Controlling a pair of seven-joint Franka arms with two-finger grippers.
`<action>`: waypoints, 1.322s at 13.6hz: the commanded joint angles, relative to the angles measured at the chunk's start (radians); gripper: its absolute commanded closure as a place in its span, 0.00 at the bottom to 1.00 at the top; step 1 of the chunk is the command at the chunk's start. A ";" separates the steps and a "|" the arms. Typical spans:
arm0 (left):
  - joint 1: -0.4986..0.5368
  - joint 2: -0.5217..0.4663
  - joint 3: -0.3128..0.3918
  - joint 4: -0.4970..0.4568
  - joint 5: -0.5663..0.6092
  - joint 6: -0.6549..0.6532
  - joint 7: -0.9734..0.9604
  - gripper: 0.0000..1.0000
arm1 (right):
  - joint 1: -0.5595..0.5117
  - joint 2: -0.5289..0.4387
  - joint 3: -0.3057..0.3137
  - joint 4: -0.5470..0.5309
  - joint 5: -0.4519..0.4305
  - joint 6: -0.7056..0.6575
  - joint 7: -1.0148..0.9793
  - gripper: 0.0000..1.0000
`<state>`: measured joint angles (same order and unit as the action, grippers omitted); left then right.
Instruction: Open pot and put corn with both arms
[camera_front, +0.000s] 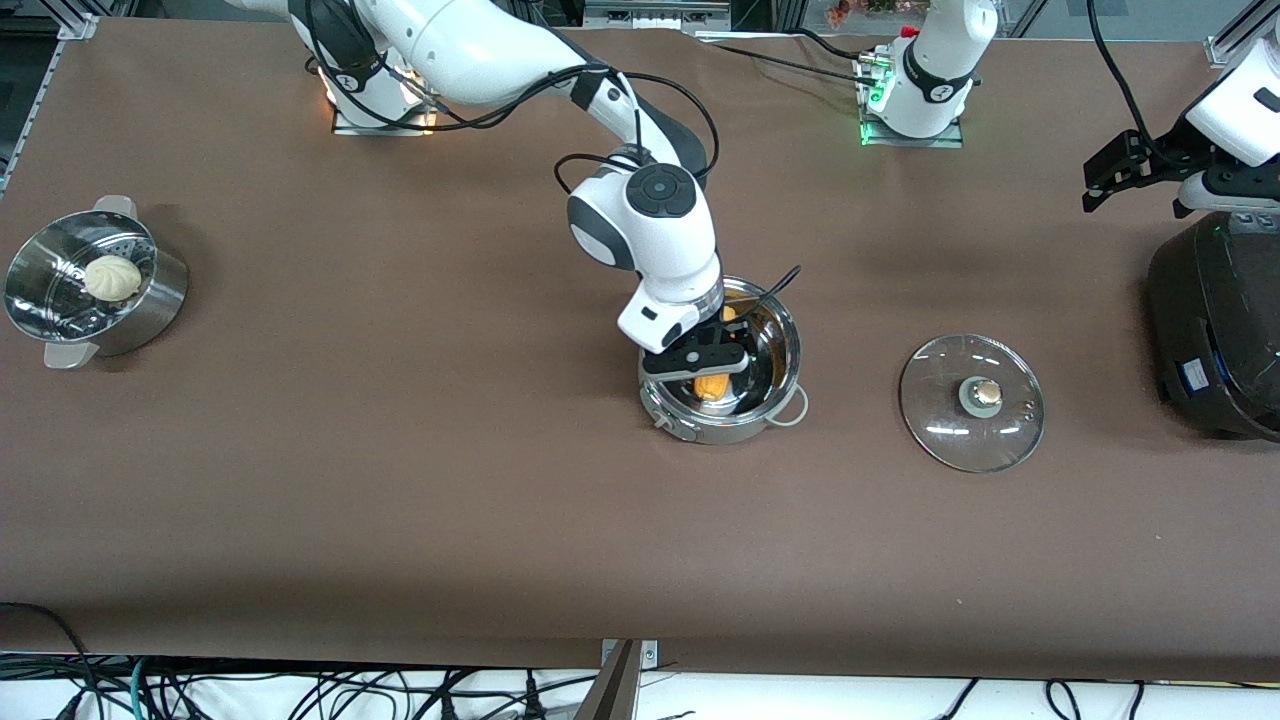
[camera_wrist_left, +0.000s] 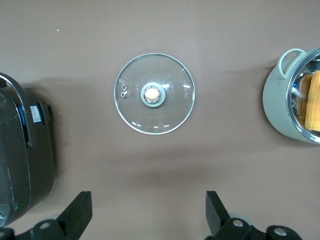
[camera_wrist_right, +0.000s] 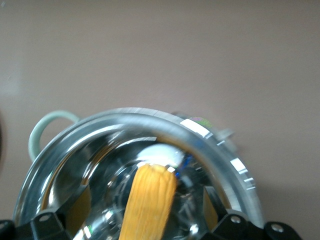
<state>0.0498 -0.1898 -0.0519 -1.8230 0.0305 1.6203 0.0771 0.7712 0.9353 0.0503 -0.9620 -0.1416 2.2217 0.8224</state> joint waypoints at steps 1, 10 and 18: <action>-0.004 0.015 -0.005 0.036 0.032 -0.031 -0.014 0.00 | -0.025 -0.079 -0.020 -0.004 -0.007 -0.106 -0.018 0.00; -0.004 0.015 -0.005 0.048 0.032 -0.039 -0.014 0.00 | -0.245 -0.262 -0.029 -0.004 -0.003 -0.491 -0.351 0.00; -0.004 0.016 -0.003 0.051 0.032 -0.039 -0.014 0.00 | -0.573 -0.430 -0.040 -0.047 0.065 -0.610 -0.569 0.00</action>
<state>0.0501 -0.1891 -0.0519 -1.8059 0.0310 1.6064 0.0771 0.2529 0.5846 -0.0042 -0.9521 -0.1099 1.6313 0.2637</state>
